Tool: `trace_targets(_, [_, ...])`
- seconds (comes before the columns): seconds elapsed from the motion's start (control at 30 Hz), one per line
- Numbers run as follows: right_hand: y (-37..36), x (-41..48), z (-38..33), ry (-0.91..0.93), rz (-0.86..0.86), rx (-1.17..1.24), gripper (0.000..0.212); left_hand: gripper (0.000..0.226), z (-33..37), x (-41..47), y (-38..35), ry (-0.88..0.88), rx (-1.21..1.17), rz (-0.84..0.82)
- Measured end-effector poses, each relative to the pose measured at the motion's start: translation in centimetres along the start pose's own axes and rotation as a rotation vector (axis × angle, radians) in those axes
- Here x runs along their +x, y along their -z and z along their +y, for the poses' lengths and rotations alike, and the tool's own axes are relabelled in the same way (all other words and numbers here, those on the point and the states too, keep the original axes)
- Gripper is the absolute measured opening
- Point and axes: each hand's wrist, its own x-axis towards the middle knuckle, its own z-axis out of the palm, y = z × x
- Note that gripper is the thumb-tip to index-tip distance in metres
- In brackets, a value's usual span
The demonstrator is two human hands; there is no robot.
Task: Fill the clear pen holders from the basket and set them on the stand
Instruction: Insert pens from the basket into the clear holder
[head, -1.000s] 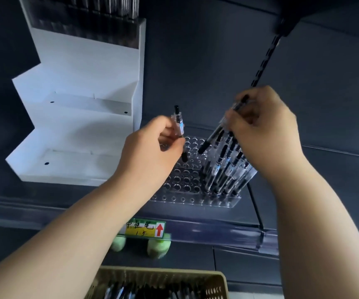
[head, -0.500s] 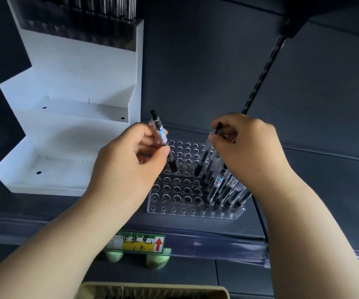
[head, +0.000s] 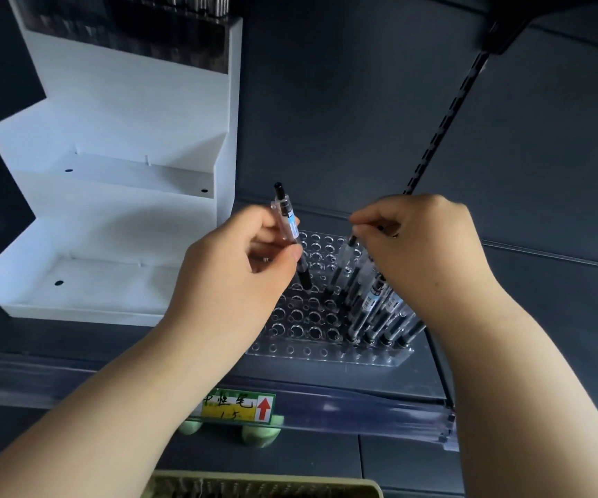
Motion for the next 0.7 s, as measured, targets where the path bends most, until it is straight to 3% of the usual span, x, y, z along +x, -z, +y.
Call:
trace_targets(0.53, [1.3, -0.5, -0.1, 0.075, 0.018, -0.028, 0.024, 0.028, 0.1, 0.5, -3.1, -0.117, 0.097, -0.061])
trace_targets(0.7, [2.2, -0.4, 0.2, 0.030, 0.047, -0.026, 0.033, 0.020, -0.6, 0.9, -3.8, -0.107, 0.116, -0.097])
